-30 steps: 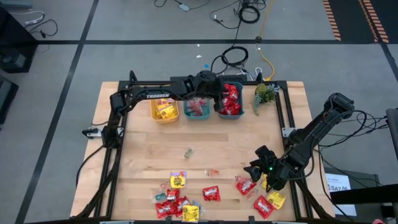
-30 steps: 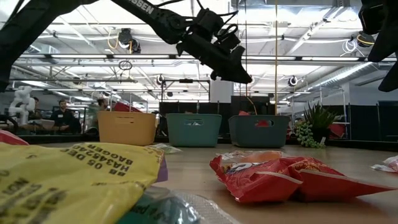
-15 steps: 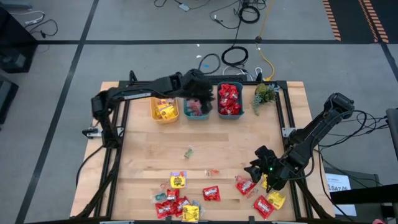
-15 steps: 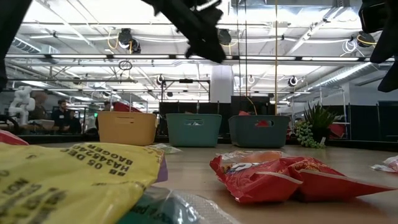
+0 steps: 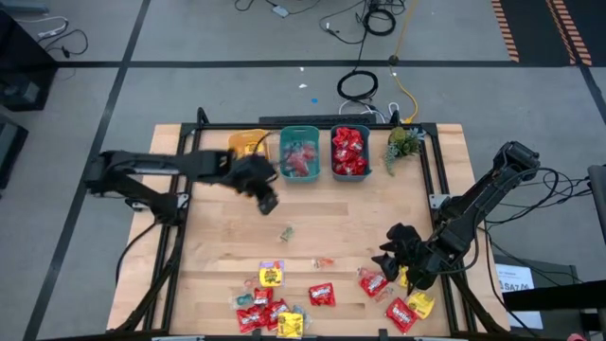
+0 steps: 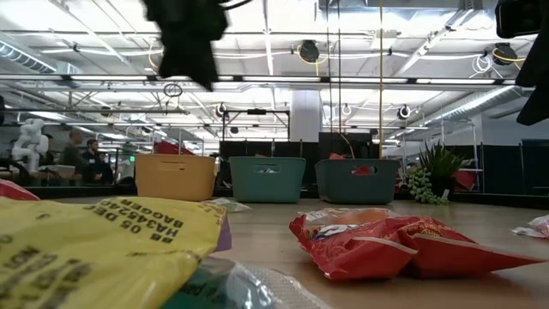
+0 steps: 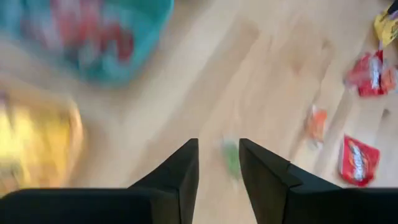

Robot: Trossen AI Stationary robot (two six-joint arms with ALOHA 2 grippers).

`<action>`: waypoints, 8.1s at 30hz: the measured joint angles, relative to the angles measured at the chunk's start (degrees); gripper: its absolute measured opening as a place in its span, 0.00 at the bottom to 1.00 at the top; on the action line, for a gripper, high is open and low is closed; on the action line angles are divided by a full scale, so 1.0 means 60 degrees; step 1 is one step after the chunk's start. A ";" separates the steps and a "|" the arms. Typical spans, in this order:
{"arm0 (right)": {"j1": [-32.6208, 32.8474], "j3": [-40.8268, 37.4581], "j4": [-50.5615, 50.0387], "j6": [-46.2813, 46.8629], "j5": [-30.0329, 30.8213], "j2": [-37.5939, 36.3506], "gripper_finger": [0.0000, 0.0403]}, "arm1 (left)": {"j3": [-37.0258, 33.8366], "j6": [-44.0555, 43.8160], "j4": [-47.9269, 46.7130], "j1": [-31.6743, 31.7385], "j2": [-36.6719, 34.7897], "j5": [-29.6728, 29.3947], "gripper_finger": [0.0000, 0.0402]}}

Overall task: Sort candy
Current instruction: Put the yellow candy into the yellow bin, then put the green gummy candy into the green bin

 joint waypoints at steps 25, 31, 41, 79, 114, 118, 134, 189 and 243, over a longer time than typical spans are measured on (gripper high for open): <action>0.0000 -0.0001 0.0027 -0.1665 0.0003 0.0000 0.60 | -0.2861 -0.5417 0.2948 -0.5480 0.0332 -0.2667 0.38; 0.0000 0.0000 0.0032 -0.1668 0.0000 0.0000 0.60 | -0.2856 -0.2776 0.5593 -0.5578 0.2227 -0.1466 0.38; 0.0004 0.0001 0.0109 -0.1668 0.0000 0.0000 0.60 | -0.2630 -0.2256 0.5631 -0.5855 0.4467 -0.1055 0.38; 0.0000 -0.0001 0.0093 -0.1626 0.0011 0.0000 0.60 | -0.1834 -0.0434 -0.0077 -0.1933 -0.1416 -0.4368 0.00; 0.0000 0.0000 -0.0056 0.1530 0.0051 0.0000 0.60 | -0.2275 0.5022 0.1697 0.5853 -0.0779 -0.1040 0.29; 0.0000 -0.0002 -0.0058 0.1527 0.0047 0.0000 0.60 | -0.2275 0.5022 0.1697 0.5856 -0.0779 -0.1038 0.29; 0.0000 -0.0001 -0.0056 0.1039 0.0011 0.0000 0.60 | -0.2260 0.4913 0.1866 0.5841 -0.0790 -0.0998 0.30; -0.0004 0.0001 -0.0030 -0.2739 -0.0029 -0.0005 0.60 | -0.0852 -0.3355 0.3561 -0.2695 0.4633 -0.1402 0.29; 0.0007 -0.0002 0.0035 0.0701 0.0505 0.0000 0.60 | 0.3525 0.4696 0.0904 0.3643 0.3971 -0.0237 0.09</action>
